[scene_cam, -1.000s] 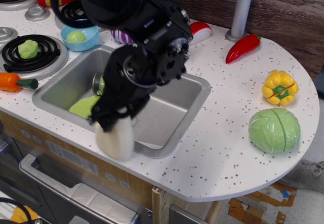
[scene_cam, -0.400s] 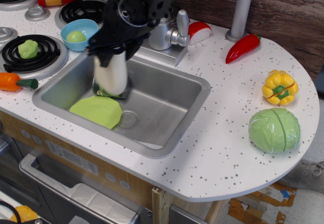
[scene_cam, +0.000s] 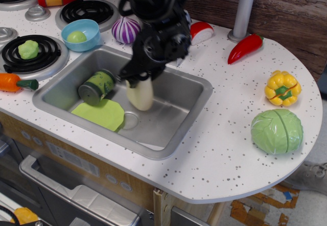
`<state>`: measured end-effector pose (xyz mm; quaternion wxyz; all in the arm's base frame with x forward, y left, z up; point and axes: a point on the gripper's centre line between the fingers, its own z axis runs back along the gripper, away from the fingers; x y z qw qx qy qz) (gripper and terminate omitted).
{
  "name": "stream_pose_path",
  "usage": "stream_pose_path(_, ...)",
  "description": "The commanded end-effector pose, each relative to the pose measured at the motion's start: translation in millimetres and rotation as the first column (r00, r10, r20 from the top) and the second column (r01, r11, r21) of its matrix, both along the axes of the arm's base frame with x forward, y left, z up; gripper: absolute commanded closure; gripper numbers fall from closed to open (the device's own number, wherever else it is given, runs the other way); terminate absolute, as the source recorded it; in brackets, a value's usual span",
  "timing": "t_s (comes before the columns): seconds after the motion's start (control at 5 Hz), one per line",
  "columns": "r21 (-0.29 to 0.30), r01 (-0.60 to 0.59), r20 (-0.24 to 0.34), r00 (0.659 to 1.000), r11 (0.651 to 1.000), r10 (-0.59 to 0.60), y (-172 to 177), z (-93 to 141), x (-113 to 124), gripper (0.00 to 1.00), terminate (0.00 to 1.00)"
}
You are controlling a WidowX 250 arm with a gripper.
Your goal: Put detergent in sink
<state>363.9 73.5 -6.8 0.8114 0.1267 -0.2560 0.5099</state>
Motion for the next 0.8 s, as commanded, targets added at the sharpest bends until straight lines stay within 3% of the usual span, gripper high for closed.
stream_pose_path(0.0,-0.052,0.002,0.117,0.993,0.999,0.004,-9.7,-3.0,21.9,1.0,0.0)
stream_pose_path(0.2,-0.012,0.004,0.17,0.985,1.0,-0.002,-10.8,-6.8,23.0,0.0,0.0)
stream_pose_path(0.4,-0.012,0.004,0.17,0.985,1.0,-0.002,-10.8,-6.8,23.0,0.0,0.0)
stream_pose_path(0.6,-0.012,0.004,0.17,0.985,1.0,-0.002,-10.8,-6.8,23.0,0.0,1.0)
